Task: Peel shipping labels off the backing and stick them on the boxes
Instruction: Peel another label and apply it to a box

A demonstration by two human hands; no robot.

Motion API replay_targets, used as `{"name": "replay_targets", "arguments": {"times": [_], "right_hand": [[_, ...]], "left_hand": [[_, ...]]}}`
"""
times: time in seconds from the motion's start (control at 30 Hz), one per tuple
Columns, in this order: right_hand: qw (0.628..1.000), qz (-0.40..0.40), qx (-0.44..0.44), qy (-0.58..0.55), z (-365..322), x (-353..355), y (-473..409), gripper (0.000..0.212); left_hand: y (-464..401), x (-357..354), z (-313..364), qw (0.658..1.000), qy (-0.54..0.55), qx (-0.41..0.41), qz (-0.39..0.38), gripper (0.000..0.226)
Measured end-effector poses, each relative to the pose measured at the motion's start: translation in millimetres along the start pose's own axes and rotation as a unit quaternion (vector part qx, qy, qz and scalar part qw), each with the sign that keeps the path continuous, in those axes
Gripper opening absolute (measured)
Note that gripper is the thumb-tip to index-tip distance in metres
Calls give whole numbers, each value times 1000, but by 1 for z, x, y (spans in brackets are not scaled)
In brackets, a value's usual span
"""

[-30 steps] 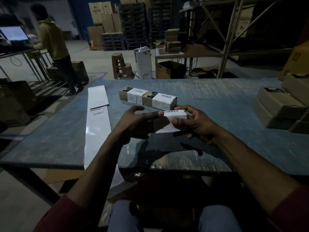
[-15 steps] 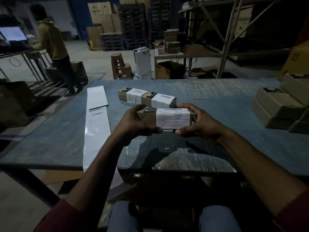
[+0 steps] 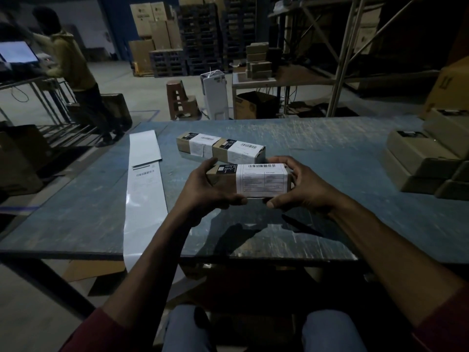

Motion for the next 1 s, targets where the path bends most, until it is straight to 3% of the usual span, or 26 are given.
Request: {"name": "replay_targets", "arguments": {"times": [0.13, 0.27, 0.33, 0.4, 0.47, 0.63, 0.73, 0.87, 1.0], "right_hand": [[998, 40, -32, -48, -7, -11, 1, 88], [996, 84, 1, -21, -6, -15, 0, 75], [998, 57, 12, -3, -2, -12, 0, 86], [998, 38, 30, 40, 1, -8, 1, 98], [997, 24, 45, 54, 4, -6, 2, 102], [997, 64, 36, -19, -5, -15, 2, 82], [996, 72, 44, -17, -3, -18, -1, 80], [994, 16, 78, 75, 4, -10, 1, 95], [996, 4, 86, 9, -4, -8, 8, 84]], "left_hand": [[2, -6, 1, 998, 59, 15, 31, 135], [1, -11, -4, 993, 74, -9, 87, 131], [1, -11, -7, 995, 74, -14, 64, 121], [1, -8, -10, 997, 69, -15, 21, 93], [2, -7, -12, 998, 65, -26, -8, 85], [2, -10, -9, 994, 108, -18, 22, 71], [2, -12, -10, 990, 119, -22, 67, 99], [4, -9, -15, 991, 128, -28, 18, 78], [3, 2, -21, 983, 177, 33, -16, 102]]}}
Point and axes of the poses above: each hand's wrist, its own y-axis away from the middle knuckle, its own x-axis out of the back of the hand, z = x × y, the point moved 4 cm from there along -y, towards the middle knuckle, and after that the axes turned 4 degrees about y, right-handed, at the moved point
